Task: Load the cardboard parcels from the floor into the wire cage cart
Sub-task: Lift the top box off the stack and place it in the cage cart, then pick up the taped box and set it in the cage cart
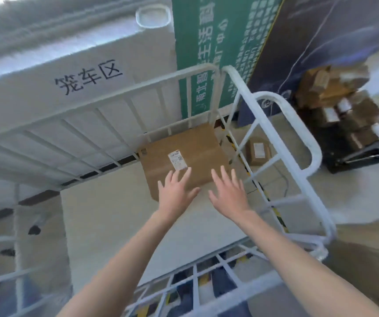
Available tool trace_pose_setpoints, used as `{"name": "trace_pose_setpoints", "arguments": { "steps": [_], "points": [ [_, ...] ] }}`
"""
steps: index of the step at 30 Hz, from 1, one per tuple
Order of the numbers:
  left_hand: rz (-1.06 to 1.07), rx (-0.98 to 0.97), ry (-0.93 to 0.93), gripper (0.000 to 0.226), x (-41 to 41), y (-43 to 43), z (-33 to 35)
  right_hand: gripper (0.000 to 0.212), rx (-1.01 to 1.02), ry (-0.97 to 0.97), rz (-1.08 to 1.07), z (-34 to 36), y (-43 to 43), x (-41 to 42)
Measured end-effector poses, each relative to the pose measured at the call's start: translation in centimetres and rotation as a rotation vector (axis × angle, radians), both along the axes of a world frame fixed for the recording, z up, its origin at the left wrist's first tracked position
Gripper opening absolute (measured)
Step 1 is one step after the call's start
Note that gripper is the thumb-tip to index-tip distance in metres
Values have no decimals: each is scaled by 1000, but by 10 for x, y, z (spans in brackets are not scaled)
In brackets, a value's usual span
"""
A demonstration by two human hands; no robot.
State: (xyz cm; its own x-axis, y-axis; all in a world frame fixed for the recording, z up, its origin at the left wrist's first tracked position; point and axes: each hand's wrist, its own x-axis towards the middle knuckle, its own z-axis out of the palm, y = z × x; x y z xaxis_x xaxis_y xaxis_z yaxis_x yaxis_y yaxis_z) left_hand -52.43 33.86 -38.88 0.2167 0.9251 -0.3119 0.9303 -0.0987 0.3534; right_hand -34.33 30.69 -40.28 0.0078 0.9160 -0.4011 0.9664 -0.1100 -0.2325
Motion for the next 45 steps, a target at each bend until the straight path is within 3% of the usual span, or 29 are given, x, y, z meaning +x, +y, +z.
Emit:
{"name": "trace_pose_setpoints", "arguments": {
  "steps": [9,14,28,36,42,45],
  "points": [
    [-411,129,-62,74,87,-108,128,68,161,-50,-260,130,-168,71],
    [-666,224,-98,76,166,-169,178,69,248,-77,-515,172,-272,144],
    [-988,255,-262,78,392,-349,226,72,389,-134,-1072,226,-512,282],
    [-1090,214,-261,79,484,-355,219,77,388,-183,-1259,226,-556,348],
    [-1019,256,-35,90,535,-292,194,90,298,-173,-1403,202,-583,402],
    [-954,173,57,105,543,-249,169,94,258,-139,-1525,183,-598,424]
  ]
}}
